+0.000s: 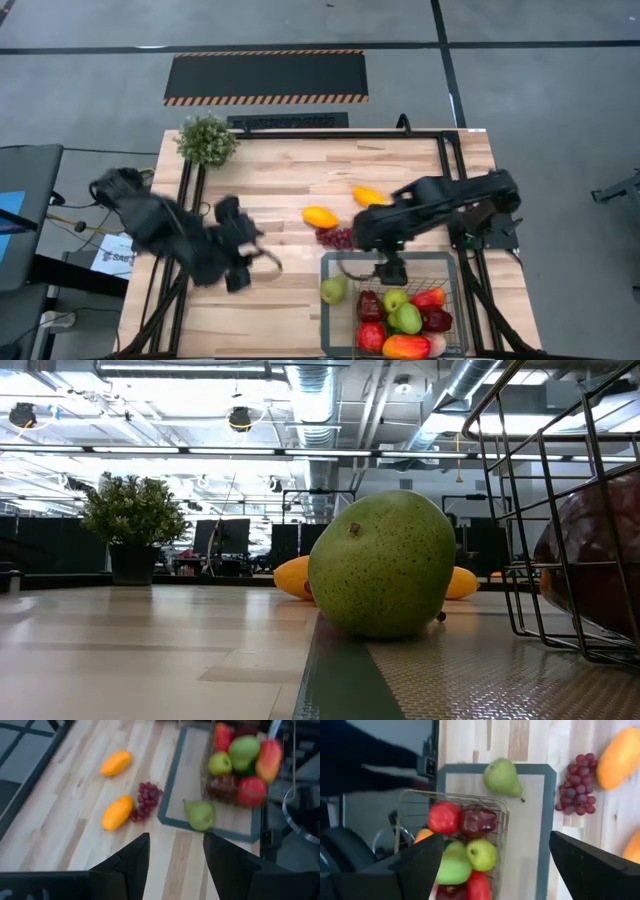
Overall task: Build produce basket
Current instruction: Put the pear into the wire basket
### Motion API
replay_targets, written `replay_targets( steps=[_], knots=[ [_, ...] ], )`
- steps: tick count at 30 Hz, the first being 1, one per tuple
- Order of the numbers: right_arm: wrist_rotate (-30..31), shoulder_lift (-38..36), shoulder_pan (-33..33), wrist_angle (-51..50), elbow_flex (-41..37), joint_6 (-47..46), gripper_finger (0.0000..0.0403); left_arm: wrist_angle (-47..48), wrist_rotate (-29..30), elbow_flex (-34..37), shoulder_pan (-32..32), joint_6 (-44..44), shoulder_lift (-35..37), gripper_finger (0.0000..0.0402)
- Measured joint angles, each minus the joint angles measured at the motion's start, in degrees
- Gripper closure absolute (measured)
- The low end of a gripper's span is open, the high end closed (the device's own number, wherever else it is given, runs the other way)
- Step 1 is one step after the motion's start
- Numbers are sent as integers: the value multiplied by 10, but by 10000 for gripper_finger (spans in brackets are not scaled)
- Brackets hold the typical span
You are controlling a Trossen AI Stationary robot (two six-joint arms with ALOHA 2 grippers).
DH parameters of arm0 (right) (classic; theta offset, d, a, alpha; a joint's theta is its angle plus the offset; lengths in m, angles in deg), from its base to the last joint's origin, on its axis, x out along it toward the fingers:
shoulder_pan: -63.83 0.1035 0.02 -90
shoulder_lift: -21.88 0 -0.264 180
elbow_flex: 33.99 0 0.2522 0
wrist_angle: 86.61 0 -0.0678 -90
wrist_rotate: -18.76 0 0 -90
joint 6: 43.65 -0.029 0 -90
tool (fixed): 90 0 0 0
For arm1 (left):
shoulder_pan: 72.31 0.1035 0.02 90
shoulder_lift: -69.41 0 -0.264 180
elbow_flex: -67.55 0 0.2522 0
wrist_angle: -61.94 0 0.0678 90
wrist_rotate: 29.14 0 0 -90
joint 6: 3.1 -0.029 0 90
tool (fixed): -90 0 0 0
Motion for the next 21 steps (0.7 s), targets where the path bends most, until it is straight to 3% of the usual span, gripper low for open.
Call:
replay_targets(
  steps=[7,14,21],
  knots=[
    [94,-49,38,6,0,-67,24,-10,10,0,-10,3,-89,228],
    [105,-58,80,0,-1,-110,24,-158,-60,0,0,-88,-131,228],
    [144,-58,161,-10,-1,-203,24,-204,-55,0,2,-119,-147,228]
  ],
)
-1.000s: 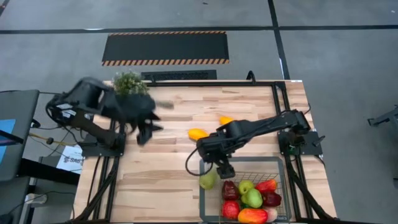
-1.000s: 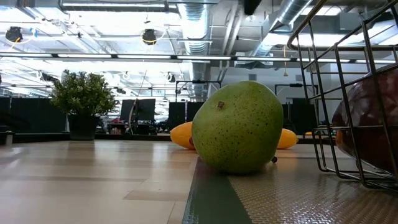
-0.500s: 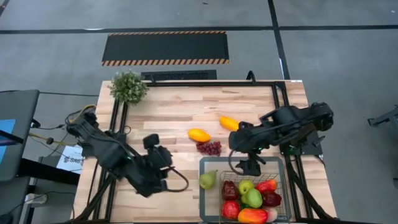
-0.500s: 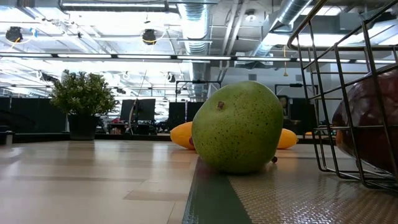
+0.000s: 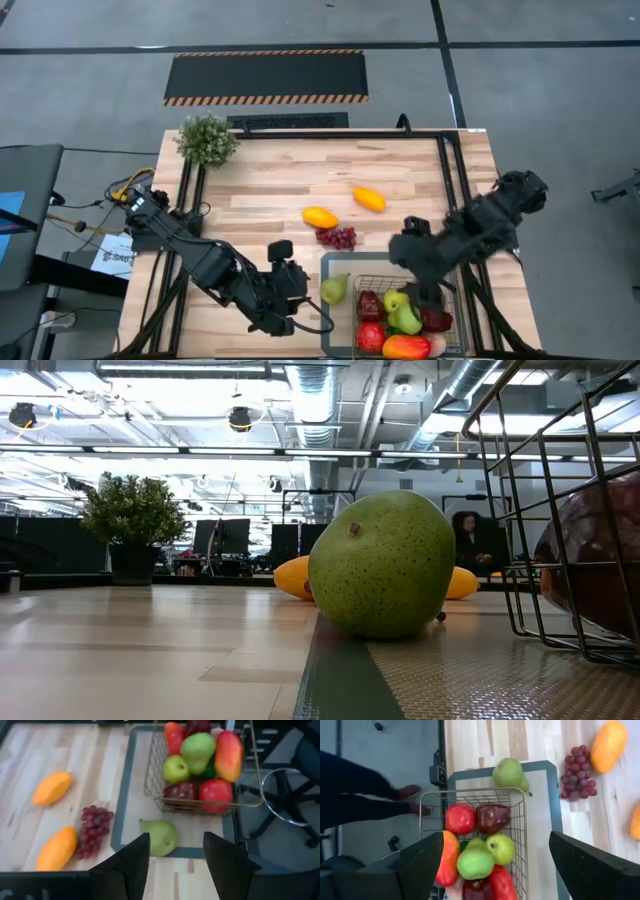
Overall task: Build produce basket
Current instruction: Put the pear into the wire basket
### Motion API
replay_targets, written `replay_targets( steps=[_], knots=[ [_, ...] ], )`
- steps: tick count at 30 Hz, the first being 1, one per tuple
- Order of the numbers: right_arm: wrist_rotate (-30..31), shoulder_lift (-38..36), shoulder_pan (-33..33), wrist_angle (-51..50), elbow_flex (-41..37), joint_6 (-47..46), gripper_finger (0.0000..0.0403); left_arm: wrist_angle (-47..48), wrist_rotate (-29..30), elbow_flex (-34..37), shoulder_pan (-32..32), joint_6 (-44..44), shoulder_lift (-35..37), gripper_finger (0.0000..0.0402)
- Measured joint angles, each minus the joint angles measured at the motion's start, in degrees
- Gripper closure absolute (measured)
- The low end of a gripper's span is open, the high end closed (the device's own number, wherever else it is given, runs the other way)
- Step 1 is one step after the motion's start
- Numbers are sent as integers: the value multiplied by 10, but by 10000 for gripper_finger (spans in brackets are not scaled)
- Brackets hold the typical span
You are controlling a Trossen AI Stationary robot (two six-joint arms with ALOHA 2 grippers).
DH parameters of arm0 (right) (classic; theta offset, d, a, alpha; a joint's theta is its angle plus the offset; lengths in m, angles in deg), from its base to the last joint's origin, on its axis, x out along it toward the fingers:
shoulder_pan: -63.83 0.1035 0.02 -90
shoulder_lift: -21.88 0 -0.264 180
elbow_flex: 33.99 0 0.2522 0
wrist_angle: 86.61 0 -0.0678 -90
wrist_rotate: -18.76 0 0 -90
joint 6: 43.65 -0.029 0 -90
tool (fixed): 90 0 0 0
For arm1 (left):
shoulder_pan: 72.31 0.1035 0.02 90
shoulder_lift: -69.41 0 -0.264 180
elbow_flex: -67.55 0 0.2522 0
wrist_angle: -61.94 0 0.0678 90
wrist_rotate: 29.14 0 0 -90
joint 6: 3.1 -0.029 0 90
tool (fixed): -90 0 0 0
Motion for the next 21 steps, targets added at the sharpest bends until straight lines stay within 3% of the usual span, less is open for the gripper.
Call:
replay_targets(
  steps=[7,11,14,19,21],
  knots=[
    [106,7,98,-14,-3,-125,24,-176,-95,131,34,-53,5,228],
    [162,16,136,-14,-3,-191,24,-202,-66,212,42,-45,8,228],
    [181,21,151,-15,-2,-220,24,-271,-49,275,42,-44,8,228],
    [200,31,165,-13,-2,-259,24,-465,-116,373,36,-23,2,234],
    [203,35,170,-12,-3,-270,24,-497,-130,403,32,-12,0,247]
  ],
)
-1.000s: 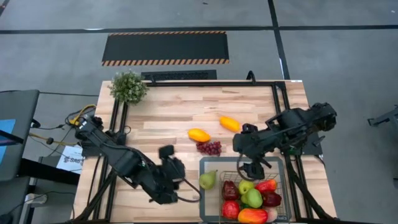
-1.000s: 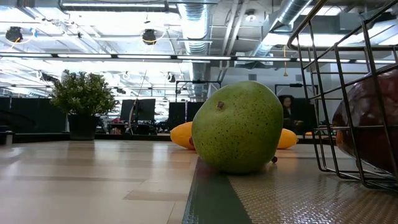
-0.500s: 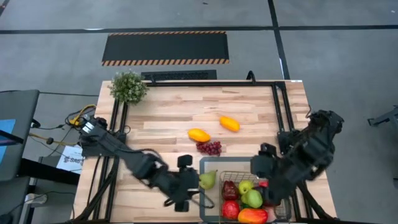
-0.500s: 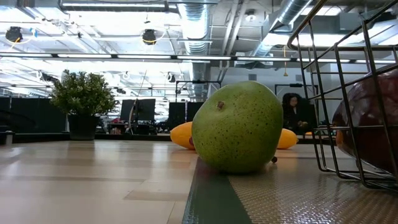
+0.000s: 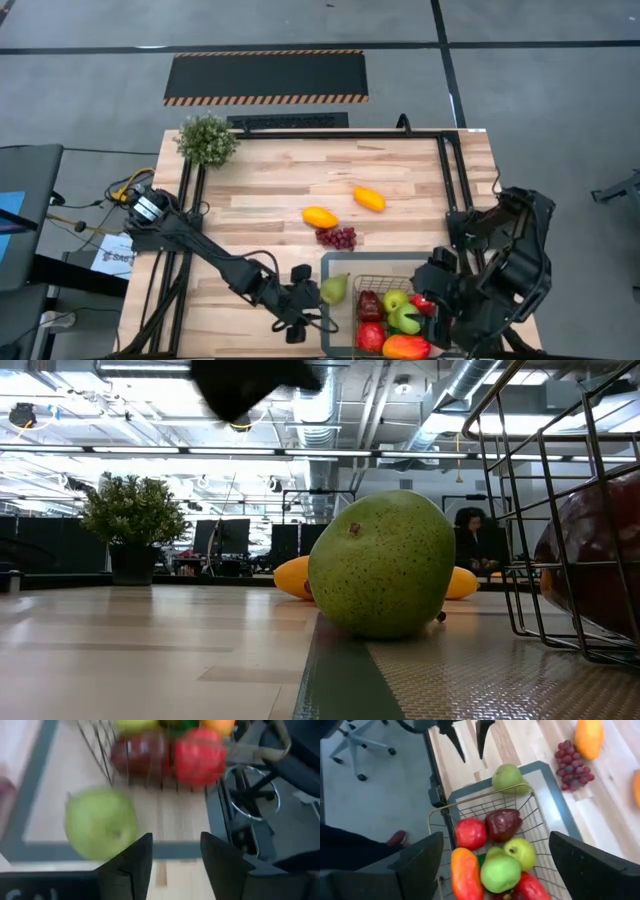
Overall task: Build produce basket
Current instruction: Put the pear into the wire basket
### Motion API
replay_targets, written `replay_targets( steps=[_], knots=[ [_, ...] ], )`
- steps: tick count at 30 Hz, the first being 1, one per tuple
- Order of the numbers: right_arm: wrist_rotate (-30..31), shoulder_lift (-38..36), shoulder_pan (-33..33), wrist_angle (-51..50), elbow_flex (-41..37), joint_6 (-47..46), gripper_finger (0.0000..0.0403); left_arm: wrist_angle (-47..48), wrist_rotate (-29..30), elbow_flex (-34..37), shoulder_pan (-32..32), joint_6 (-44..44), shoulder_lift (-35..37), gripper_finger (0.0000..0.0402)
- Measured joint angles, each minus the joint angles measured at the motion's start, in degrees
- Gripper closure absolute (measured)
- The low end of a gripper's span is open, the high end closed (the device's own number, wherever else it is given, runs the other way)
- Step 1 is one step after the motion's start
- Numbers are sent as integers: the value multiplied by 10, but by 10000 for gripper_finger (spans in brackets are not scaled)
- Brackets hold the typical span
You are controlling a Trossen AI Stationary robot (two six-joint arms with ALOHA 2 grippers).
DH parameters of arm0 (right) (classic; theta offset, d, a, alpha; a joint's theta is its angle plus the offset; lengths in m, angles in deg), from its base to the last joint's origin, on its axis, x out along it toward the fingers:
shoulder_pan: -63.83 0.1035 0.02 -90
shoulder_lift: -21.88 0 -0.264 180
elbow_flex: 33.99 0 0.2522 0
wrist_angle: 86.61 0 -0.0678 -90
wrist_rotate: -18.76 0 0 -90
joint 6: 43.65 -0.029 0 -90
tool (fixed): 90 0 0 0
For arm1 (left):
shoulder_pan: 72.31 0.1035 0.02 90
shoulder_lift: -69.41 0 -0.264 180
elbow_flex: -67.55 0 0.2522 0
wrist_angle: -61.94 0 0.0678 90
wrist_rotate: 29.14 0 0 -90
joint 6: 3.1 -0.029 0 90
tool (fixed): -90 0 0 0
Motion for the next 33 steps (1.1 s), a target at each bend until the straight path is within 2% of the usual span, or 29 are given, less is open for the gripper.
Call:
replay_targets(
  steps=[3,7,11,18,25,33],
  knots=[
    [2,9,4,0,0,-12,24,-39,-7,32,1,19,0,279],
    [9,15,4,5,1,-13,24,-48,-7,36,1,7,-11,336],
    [13,20,1,8,0,-15,24,-101,-53,38,7,-7,-59,393],
    [12,27,-1,9,0,-14,24,-117,-54,38,20,21,-105,399],
    [12,27,-11,4,0,-13,24,-118,-40,36,62,-19,-103,401],
    [12,27,-30,-1,0,6,24,-110,-54,36,127,-50,-103,401]
  ],
)
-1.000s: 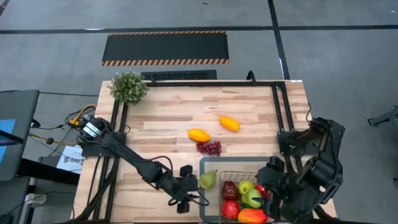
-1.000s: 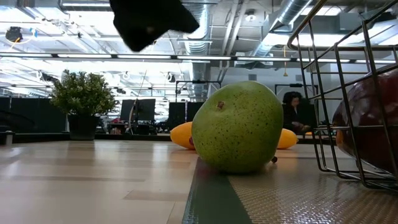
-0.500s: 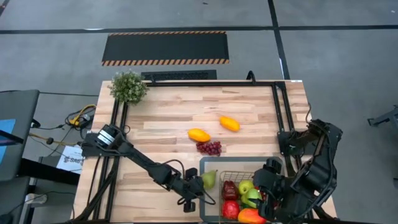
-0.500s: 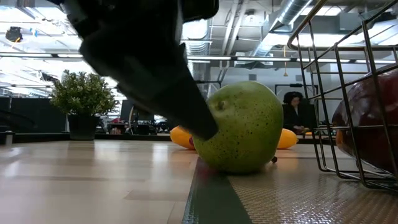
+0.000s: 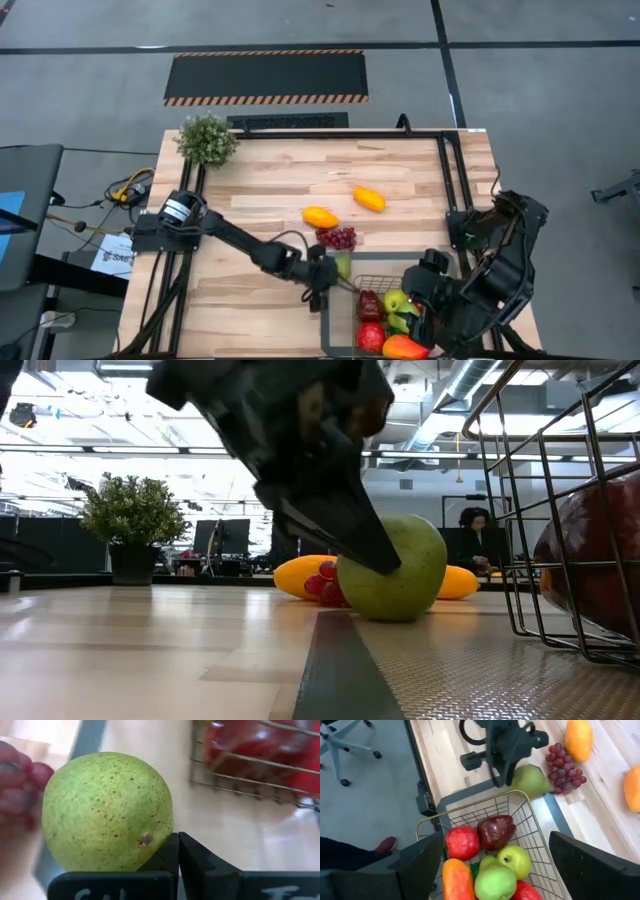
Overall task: Build produce basket
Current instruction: Put the pear into the wire basket
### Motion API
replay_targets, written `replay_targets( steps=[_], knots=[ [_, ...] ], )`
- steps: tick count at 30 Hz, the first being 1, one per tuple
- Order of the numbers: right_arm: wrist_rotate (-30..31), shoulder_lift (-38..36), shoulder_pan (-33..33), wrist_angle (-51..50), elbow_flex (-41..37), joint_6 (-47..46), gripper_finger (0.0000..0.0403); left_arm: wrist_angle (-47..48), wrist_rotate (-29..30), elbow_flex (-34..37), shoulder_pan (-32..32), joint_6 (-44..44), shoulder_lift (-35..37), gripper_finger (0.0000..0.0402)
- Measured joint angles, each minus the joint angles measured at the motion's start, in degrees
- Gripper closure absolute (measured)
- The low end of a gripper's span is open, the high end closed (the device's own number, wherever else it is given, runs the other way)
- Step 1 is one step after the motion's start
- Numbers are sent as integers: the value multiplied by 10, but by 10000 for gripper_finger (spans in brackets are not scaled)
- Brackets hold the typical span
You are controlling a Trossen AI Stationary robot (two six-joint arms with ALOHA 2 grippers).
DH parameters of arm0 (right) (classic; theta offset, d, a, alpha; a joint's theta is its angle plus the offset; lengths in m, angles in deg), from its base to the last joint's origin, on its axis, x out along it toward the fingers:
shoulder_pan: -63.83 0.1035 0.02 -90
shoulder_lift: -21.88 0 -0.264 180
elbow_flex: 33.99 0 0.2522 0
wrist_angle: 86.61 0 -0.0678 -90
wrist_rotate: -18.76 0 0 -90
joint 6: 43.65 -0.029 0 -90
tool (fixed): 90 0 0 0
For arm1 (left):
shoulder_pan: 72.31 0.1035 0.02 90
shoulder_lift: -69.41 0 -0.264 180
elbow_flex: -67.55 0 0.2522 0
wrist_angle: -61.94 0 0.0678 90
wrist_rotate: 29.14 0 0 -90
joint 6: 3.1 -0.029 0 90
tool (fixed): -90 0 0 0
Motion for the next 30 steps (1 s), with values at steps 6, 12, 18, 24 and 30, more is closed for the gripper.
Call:
replay_targets(
  steps=[6,12,18,24,30],
  knots=[
    [54,0,-39,0,0,32,24,9,-19,0,42,-29,1,401],
    [55,0,-117,0,0,89,24,25,-52,0,71,-37,16,401],
    [3,0,-173,0,0,141,24,147,-61,0,90,-37,80,401],
    [-47,-2,-236,8,-27,112,24,329,14,1,88,-20,174,399],
    [-101,0,-282,10,-153,85,24,427,44,0,82,10,260,337]
  ],
)
